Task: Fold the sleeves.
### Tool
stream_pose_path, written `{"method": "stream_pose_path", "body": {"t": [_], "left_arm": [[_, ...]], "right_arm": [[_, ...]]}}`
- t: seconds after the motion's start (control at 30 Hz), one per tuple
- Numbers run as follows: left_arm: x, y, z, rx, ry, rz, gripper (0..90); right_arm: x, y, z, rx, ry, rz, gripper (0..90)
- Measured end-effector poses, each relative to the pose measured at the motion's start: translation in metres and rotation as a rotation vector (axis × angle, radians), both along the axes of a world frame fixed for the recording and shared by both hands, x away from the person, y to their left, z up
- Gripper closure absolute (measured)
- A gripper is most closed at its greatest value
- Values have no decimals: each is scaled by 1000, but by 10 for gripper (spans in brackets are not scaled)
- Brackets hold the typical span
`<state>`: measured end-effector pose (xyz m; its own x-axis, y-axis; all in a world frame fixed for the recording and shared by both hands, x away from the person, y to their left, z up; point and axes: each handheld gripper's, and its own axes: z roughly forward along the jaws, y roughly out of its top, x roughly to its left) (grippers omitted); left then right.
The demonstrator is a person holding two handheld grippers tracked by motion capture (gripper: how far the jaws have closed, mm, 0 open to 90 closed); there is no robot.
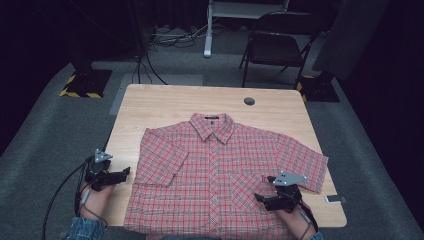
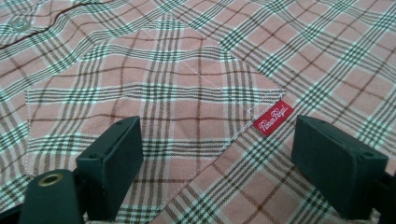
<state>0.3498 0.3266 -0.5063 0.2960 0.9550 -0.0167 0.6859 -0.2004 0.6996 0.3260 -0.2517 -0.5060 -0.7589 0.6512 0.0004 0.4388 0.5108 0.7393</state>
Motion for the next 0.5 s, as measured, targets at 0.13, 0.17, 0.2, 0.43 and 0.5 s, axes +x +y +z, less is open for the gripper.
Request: {"method": "stream_pose_path", "body": {"t": [0.13,0.17,0.2,0.43,0.5], "left_arm": [[1,0,0,5,7,-8,64],[1,0,0,4,7,-8,62],[1,0,0,4,7,-8,62],[-1,-1,-1,4,4,5,64],[-1,-1,-1,4,4,8,65]], "right_arm": [[0,0,0,0,0,0,168],[0,0,0,-1,-1,0,168],[0,0,0,-2,-1,1,168],[0,0,0,0,0,1,167],[0,0,0,0,0,1,167]]}}
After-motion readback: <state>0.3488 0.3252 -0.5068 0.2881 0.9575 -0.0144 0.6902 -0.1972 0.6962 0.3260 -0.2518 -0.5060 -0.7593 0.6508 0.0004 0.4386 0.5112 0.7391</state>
